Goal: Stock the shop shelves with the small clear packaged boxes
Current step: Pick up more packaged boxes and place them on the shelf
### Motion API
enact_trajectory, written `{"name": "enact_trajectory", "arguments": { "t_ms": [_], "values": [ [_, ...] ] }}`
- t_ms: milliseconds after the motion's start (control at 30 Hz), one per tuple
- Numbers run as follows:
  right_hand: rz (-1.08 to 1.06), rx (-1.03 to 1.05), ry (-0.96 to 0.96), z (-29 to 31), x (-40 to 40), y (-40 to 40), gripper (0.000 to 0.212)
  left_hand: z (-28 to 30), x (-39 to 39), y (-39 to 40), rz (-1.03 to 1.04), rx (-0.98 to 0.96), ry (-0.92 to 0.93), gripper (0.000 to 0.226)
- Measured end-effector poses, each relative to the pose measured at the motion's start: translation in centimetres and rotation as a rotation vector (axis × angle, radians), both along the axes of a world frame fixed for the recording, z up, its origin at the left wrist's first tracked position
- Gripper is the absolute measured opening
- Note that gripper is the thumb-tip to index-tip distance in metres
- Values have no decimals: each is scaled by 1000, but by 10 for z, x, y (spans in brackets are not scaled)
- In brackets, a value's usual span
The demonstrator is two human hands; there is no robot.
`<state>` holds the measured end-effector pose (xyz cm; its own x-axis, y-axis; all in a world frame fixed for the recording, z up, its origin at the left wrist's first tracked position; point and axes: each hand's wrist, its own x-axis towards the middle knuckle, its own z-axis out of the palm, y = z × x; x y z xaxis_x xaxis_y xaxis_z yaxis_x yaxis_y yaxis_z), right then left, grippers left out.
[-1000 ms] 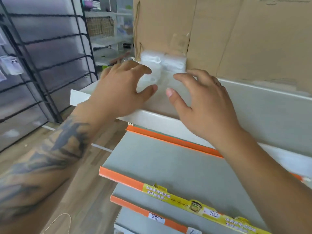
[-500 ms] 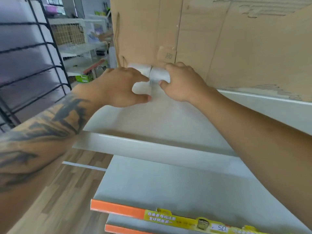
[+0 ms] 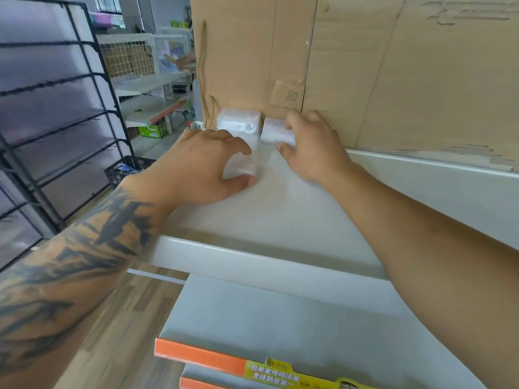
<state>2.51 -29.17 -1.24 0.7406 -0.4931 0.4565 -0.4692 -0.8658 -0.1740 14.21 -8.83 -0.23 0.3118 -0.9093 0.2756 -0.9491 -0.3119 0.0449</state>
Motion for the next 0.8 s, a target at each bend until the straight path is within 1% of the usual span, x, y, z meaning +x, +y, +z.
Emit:
{"name": "enact_trajectory", "arguments": {
  "t_ms": [167, 300, 333, 500, 600, 700, 800],
  "values": [
    [76, 46, -64, 1, -6, -1, 33, -1, 3, 0, -61, -21, 105, 78],
    [90, 10, -43, -1, -6, -7, 35, -2, 5, -2, -87, -27, 137, 63],
    [81, 2, -34, -1, -5, -8, 35, -3, 6, -3, -95, -23, 143, 62],
    [58, 22, -66, -1, -4, -5, 42, -4, 11, -3, -87, -24, 155, 58],
    [52, 49, -59, 7, -15, 1, 52, 0, 7, 1, -87, -34, 229, 58],
    [52, 76, -66, 19, -36, 13, 58, 5, 3, 15, -74, -103, 267, 59],
    [73, 79, -68, 27, -70, 33, 59, 10, -17, 38, -82, -190, 287, 59]
  ]
}}
